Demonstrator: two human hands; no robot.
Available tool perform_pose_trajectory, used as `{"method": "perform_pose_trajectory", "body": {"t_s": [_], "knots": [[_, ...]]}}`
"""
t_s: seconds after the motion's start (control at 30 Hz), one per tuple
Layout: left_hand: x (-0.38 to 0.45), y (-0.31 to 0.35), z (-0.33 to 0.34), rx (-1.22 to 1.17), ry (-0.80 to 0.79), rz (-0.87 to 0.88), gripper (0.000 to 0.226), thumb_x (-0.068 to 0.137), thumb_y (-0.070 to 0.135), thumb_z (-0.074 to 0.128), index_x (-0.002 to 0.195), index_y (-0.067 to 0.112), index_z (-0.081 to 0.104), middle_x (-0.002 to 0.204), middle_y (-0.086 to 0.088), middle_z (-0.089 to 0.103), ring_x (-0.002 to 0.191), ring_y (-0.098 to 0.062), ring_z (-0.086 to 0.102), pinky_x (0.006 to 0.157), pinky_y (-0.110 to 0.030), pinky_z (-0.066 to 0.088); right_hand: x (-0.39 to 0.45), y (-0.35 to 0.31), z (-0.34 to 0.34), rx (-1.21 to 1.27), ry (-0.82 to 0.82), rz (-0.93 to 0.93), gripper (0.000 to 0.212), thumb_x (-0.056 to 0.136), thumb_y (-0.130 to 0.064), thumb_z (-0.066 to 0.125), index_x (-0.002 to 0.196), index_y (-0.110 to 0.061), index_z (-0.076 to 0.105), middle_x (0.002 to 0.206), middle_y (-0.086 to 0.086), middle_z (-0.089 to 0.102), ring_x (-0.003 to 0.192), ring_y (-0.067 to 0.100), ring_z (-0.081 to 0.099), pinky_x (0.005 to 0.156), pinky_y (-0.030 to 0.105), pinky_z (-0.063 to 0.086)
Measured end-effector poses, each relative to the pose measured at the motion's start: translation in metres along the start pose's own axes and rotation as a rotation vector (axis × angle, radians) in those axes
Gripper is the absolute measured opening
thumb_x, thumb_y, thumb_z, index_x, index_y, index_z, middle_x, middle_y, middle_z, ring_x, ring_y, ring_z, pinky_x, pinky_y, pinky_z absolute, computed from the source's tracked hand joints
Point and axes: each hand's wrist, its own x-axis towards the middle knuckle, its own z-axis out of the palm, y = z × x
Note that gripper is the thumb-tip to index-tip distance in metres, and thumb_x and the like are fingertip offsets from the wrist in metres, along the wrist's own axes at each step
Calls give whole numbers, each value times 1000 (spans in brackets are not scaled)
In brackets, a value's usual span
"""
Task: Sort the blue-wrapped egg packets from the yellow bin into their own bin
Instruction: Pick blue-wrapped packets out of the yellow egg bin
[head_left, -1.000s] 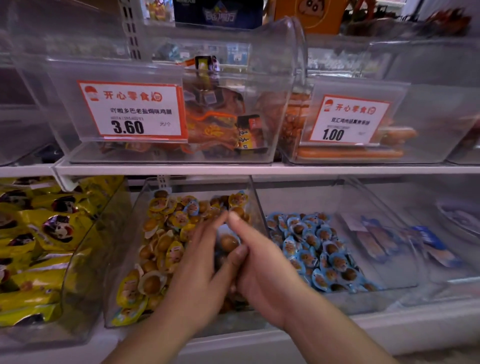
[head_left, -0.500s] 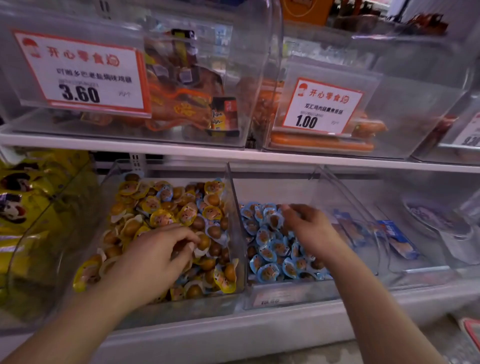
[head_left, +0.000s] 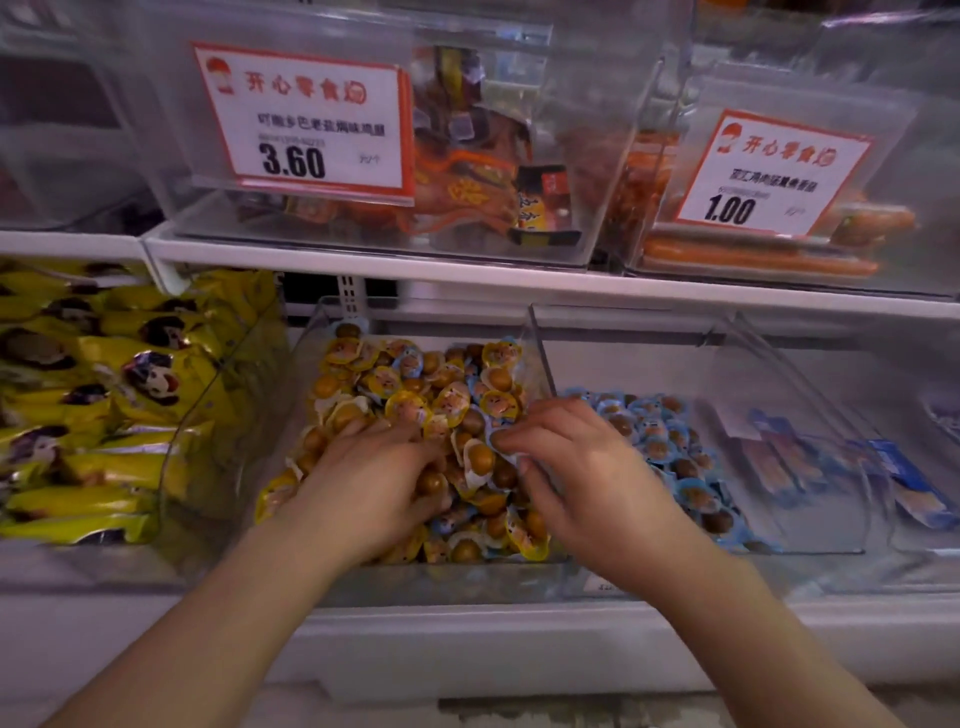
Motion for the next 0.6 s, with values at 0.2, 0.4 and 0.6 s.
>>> {"method": "perform_pose_trajectory", "body": {"t_s": [0.2,0.4,0.6], "knots": [[-8,-22,-9,-28,69,-47,27,88,47,56,112,37,62,113,14,59,111,-16,55,99,-38,37,11,-29,33,-111,-351,-22,38,91,-14,56,123,-32,64,115,-4,63,114,24,55,83,42,56],[-18,-24,-11,-130,107,-43,24,91,32,58,114,38,61,115,11,61,111,-18,56,98,-38,39,31,-20,61,-61,-612,124,62,80,-45,72,136,-33,50,134,3,56,127,24,45,98,43,49],[-21,-30,-10,-249,133,-37,22,92,33,58,113,37,62,114,12,59,111,-14,54,100,-34,35,42,-18,68,-130,-688,64,72,77,-51,75,142,-32,50,138,-3,53,126,22,48,102,41,46]]}}
